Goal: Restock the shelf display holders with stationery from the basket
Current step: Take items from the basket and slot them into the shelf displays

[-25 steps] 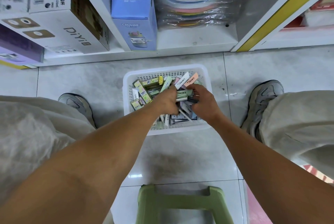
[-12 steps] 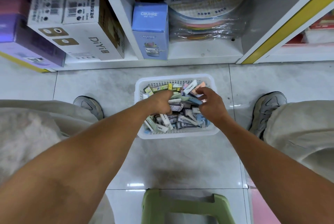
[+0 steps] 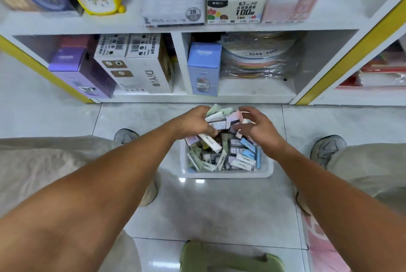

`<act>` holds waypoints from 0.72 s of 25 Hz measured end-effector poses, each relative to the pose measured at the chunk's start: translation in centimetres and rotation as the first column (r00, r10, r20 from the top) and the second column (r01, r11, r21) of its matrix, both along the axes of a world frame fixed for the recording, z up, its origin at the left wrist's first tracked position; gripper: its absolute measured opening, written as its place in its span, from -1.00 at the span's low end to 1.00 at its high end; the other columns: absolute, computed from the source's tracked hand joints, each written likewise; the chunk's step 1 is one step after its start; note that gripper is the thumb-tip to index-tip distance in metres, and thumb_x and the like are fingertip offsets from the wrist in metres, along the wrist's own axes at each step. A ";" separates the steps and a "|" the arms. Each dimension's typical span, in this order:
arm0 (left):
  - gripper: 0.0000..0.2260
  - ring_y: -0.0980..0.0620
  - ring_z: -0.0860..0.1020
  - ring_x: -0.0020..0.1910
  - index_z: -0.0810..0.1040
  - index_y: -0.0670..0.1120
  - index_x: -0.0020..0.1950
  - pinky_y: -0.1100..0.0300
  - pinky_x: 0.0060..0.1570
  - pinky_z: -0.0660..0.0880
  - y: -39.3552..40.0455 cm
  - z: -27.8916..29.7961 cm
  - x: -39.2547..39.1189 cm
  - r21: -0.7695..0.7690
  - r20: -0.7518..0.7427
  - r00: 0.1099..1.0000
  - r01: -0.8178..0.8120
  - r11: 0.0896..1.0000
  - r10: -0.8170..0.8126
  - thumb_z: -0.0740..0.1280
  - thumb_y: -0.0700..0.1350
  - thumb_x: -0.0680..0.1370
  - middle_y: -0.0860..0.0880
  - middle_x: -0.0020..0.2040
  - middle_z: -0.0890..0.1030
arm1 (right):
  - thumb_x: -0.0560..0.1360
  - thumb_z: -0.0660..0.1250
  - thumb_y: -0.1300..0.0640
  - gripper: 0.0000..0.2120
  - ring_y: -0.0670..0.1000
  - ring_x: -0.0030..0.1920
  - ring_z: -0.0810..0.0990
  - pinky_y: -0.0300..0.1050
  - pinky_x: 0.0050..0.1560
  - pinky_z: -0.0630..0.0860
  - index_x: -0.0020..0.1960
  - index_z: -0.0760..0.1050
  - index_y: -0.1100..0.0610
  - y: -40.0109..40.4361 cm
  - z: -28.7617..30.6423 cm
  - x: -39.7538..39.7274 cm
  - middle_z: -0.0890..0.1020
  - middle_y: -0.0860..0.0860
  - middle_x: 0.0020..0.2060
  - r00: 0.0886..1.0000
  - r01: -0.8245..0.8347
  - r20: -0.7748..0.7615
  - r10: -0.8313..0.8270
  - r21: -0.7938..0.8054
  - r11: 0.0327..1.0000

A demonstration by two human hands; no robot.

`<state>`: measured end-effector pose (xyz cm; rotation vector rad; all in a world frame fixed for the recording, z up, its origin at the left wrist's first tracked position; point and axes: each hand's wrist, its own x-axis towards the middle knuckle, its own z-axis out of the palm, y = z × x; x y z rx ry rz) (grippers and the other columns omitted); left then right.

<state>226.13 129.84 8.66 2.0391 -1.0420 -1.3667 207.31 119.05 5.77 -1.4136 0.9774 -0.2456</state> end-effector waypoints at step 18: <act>-0.72 0.01 0.63 -0.43 0.55 -0.31 0.15 0.24 -0.52 0.49 -1.3 24.0 -0.8 -0.328 -0.360 0.878 -0.436 0.838 0.316 0.42 -0.42 0.46 -0.08 -0.34 0.66 | 0.46 0.47 0.37 -0.89 0.03 -0.36 0.65 -0.23 -0.35 0.58 -0.02 0.61 0.29 -1.0 26.2 2.6 0.68 0.18 -0.29 0.958 -0.269 0.106 0.267 0.006 0.963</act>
